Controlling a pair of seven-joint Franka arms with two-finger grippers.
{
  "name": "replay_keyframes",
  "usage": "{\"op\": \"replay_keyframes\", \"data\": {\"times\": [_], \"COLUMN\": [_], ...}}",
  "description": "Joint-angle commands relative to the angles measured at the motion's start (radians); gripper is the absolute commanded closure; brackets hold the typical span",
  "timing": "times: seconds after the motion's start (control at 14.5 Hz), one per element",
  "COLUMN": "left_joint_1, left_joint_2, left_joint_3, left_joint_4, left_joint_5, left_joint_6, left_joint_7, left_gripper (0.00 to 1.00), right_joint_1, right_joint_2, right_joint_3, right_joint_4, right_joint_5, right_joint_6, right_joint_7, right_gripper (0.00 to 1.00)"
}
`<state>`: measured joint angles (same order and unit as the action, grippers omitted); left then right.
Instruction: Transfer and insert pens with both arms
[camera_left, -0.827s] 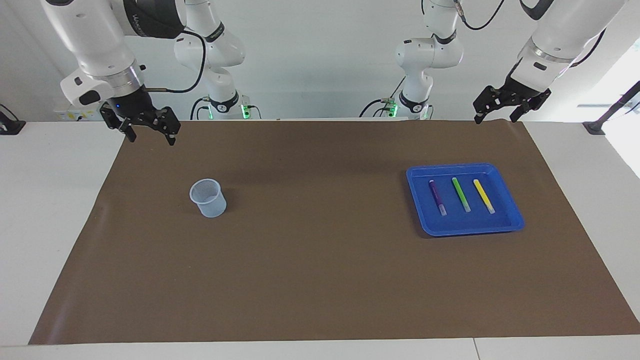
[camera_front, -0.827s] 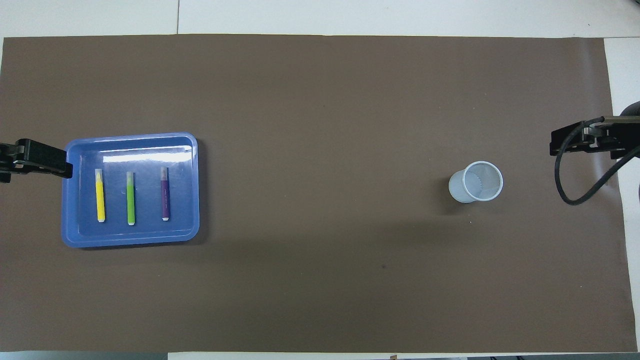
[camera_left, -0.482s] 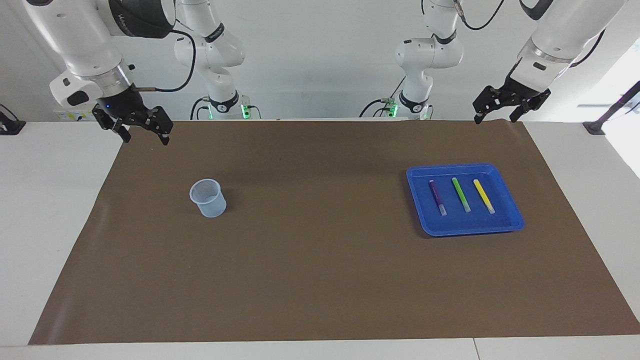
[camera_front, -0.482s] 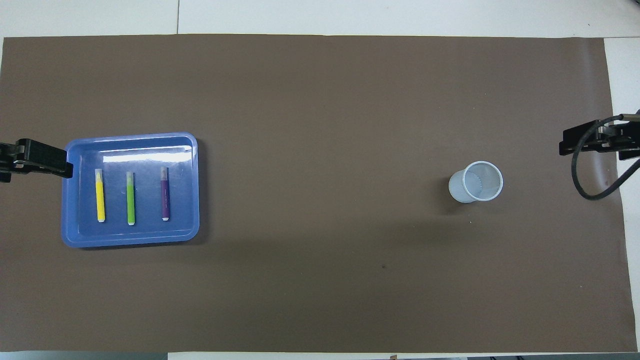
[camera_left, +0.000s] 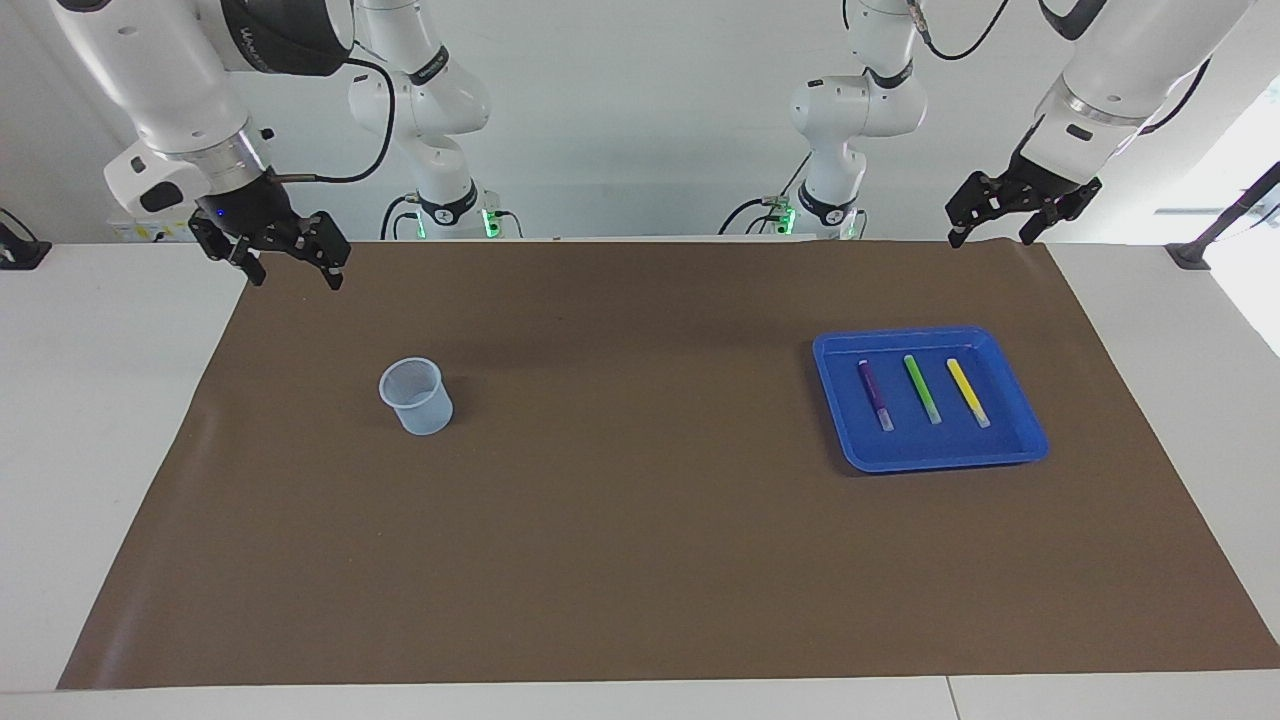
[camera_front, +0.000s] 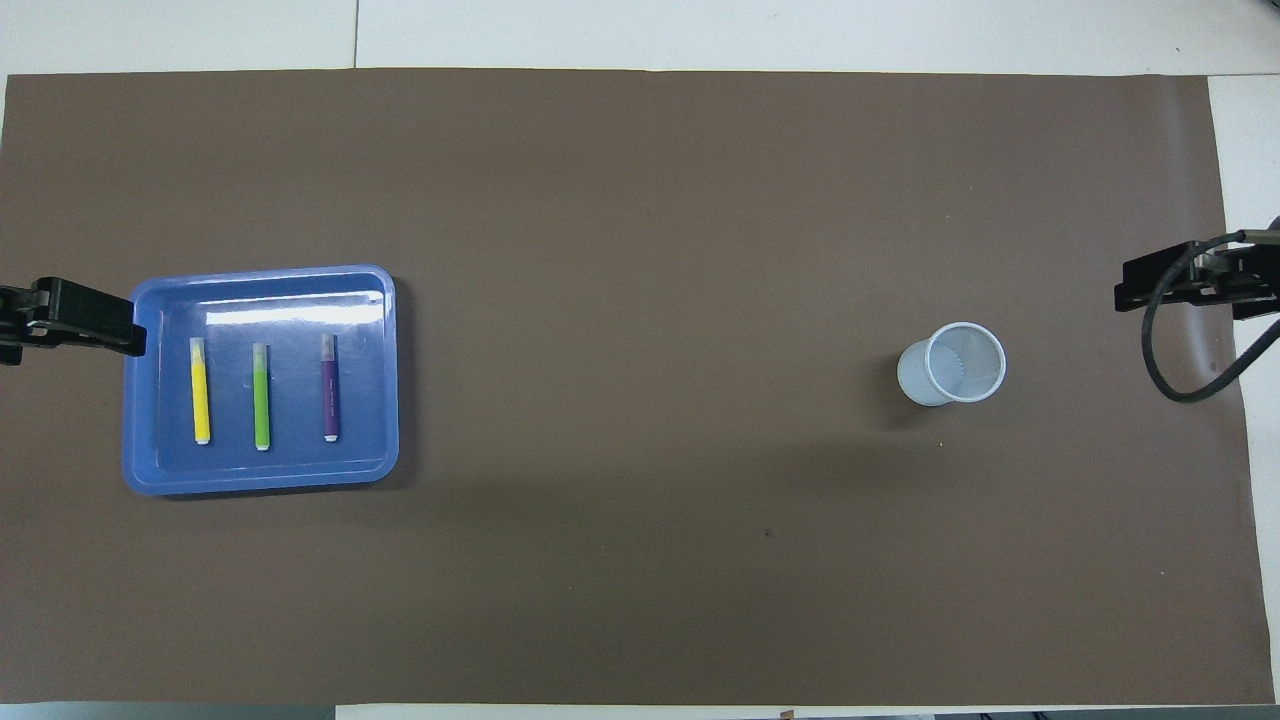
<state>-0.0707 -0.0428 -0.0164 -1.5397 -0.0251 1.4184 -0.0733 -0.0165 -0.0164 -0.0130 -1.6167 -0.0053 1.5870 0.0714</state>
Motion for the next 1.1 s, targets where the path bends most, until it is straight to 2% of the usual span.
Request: {"op": "replay_keyframes", "data": {"times": [0.0, 0.9, 1.03], "left_joint_1": [-0.003, 0.005, 0.014], "left_joint_2": [-0.020, -0.016, -0.009], "left_joint_3": [0.004, 0.004, 0.006], "left_joint_4": [-0.022, -0.039, -0.075], "left_joint_5": [-0.004, -0.004, -0.004], "left_joint_6": [0.017, 0.043, 0.089], "left_joint_7": [0.004, 0.010, 0.016], "left_gripper": [0.00, 0.00, 0.00], "right_joint_1": [0.000, 0.000, 0.000], "right_joint_2": [-0.011, -0.014, -0.014], "right_joint_3": [0.004, 0.005, 0.004], "right_joint_4": [-0.008, -0.019, -0.019], "right_joint_5": [0.018, 0.019, 0.019], "right_joint_6": [0.001, 0.002, 0.002], "right_joint_7": [0.019, 0.024, 0.024], "right_gripper": [0.00, 0.00, 0.00]}}
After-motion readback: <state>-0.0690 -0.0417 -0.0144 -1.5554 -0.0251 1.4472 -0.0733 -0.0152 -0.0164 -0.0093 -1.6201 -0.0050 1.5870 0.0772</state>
